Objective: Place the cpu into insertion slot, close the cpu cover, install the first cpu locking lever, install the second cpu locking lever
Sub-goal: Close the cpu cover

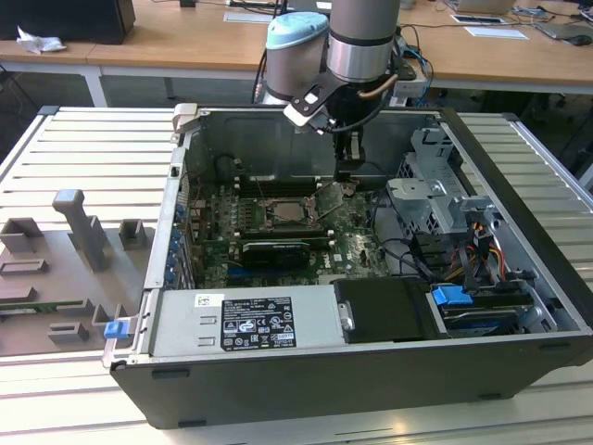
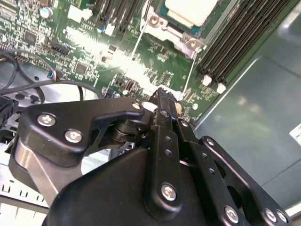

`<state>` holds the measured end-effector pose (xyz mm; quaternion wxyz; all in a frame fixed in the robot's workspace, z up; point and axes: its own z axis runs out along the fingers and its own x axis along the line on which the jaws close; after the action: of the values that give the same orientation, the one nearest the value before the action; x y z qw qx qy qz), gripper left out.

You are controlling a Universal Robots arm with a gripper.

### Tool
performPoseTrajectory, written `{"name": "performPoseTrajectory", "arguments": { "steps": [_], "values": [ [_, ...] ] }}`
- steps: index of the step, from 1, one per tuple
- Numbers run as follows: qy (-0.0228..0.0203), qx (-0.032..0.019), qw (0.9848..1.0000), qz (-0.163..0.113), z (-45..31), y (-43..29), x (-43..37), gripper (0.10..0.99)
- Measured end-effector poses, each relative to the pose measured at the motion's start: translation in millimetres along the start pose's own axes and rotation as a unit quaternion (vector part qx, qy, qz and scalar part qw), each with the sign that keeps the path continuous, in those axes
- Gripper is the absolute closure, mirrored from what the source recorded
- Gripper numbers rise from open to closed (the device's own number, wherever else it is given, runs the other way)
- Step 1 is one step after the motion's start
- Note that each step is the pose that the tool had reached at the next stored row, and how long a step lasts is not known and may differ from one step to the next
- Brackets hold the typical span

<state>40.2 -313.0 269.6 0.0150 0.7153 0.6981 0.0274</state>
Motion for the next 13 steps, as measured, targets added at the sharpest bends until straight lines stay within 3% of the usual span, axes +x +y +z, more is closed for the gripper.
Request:
{"name": "performPoseTrajectory", "arguments": {
  "steps": [3,13],
  "values": [
    [-0.0001,0.0003,1.0000,0.000,1.3,4.1,0.0,0.980],
    [-0.0008,0.0062,0.9999,-0.012,16.1,21.0,0.2,0.980]
  ]
}}
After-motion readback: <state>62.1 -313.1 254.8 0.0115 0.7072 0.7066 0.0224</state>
